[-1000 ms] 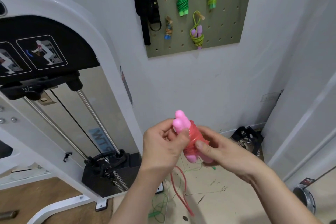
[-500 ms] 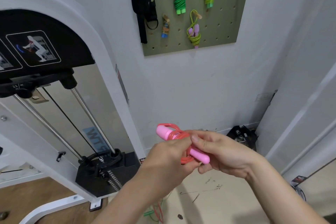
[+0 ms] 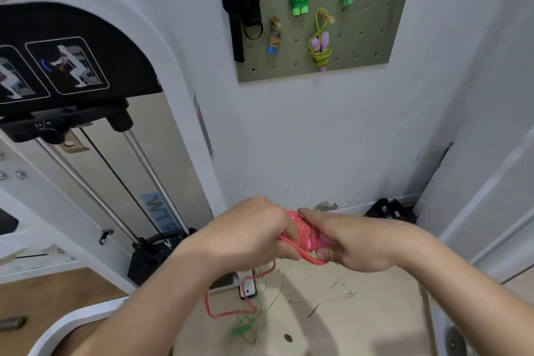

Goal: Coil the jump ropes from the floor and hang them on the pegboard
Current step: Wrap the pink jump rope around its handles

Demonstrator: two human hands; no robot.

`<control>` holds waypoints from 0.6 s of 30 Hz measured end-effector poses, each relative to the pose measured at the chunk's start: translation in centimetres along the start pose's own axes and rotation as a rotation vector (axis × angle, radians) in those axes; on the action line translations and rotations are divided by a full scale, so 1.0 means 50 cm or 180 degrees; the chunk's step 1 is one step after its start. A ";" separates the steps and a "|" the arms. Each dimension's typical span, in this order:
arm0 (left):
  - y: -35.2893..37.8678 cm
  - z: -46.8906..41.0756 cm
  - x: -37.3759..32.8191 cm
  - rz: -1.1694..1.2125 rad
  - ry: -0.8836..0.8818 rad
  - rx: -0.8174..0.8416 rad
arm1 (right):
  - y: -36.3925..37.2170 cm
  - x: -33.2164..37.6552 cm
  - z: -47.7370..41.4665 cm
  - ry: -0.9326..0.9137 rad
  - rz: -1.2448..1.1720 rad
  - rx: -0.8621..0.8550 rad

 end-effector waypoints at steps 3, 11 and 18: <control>-0.024 -0.009 0.023 0.0402 -0.0120 -0.0079 | 0.000 0.027 0.012 -0.0110 0.0159 0.0071; -0.047 -0.024 0.021 0.0838 0.0039 0.0122 | -0.045 0.071 0.031 -0.0540 0.0006 -0.0794; -0.008 -0.030 0.060 0.2782 0.0034 0.0229 | -0.088 0.112 0.073 -0.1085 -0.1025 -0.0952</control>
Point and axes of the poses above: each hand's wrist, its own z-axis away from the middle knuckle, its own y-axis out of the palm, x = y × z, the point moved 10 cm from there along -z, towards the middle knuckle, and after that the axes turned 9 degrees about -z, right-handed, at the moved point
